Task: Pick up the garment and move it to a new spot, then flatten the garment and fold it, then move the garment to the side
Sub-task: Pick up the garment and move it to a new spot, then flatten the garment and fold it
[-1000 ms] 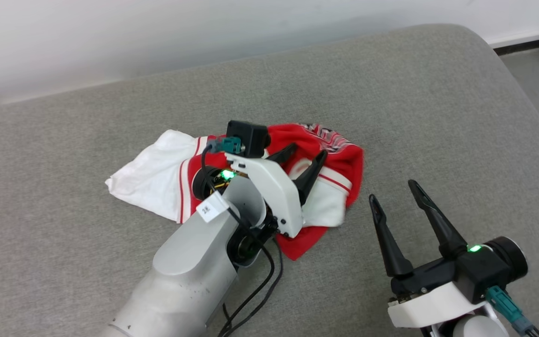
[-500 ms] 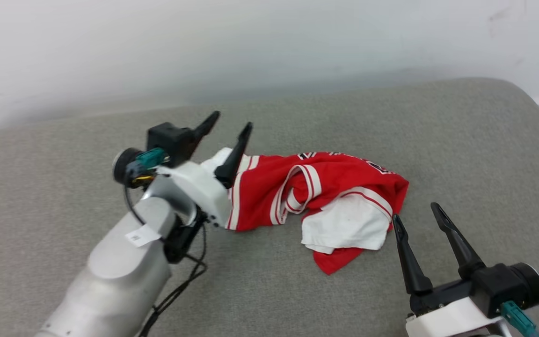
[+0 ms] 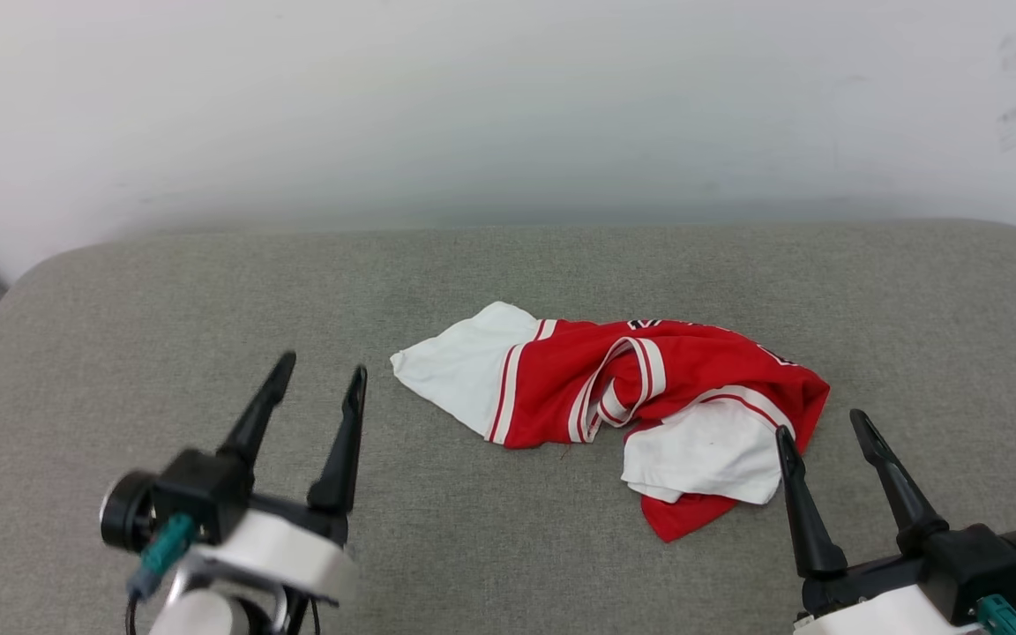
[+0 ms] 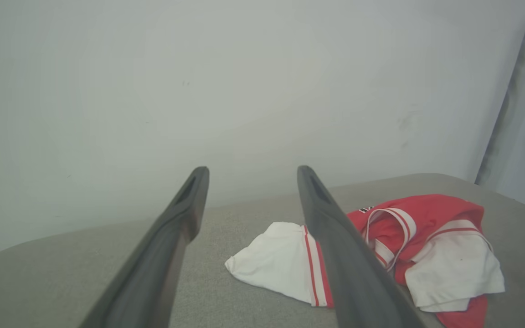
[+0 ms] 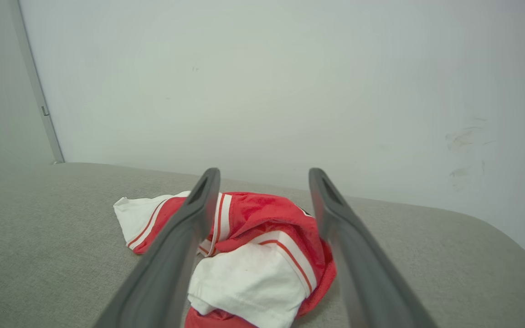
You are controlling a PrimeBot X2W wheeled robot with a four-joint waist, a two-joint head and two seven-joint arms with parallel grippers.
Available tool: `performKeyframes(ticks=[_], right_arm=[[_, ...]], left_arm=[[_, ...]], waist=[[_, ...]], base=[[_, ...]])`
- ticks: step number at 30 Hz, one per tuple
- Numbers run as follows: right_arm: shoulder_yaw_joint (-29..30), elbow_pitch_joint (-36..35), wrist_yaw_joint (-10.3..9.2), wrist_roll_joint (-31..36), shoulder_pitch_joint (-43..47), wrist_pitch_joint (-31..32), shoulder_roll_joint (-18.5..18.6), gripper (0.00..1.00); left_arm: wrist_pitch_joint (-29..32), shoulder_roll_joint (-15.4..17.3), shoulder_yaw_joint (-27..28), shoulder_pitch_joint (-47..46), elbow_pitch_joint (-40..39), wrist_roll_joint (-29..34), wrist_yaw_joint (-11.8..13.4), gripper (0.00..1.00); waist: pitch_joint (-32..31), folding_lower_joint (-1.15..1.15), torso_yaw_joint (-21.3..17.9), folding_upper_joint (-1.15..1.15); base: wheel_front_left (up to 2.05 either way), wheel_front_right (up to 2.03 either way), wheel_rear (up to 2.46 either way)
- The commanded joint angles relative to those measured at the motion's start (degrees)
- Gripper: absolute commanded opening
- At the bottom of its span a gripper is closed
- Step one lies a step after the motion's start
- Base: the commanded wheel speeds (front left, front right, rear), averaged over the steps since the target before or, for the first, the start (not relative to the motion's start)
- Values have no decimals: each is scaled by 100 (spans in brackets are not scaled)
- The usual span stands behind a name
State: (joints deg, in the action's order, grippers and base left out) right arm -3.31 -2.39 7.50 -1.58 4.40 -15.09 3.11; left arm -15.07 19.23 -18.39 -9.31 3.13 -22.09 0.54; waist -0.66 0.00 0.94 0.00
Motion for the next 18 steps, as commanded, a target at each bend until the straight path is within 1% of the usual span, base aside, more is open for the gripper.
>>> performKeyframes(ticks=[1,4,10,14,18], right_arm=[[18,-34,-2,-46,70,-12,4,100],[23,-39,-2,-53,90,-12,2,100],[-2,-8,-2,-62,122,-12,-3,100],[-28,-16,-2,-63,115,-12,-4,100],[-77,-45,-2,-51,128,-12,-5,100]], left_arm=[[-14,-137,115,310,-201,160,25,100],[-14,-311,243,617,-341,268,-10,100],[-14,-692,525,986,-365,542,-263,100],[-15,-840,650,1042,-261,658,-419,100],[-15,-911,675,1026,-55,678,-551,100]], waist=[[-16,0,32,0],[-18,0,56,0],[-40,0,91,0],[-23,0,73,0],[49,0,2,0]], base=[[0,0,0],[0,0,0],[0,0,0],[0,0,0],[0,0,0]])
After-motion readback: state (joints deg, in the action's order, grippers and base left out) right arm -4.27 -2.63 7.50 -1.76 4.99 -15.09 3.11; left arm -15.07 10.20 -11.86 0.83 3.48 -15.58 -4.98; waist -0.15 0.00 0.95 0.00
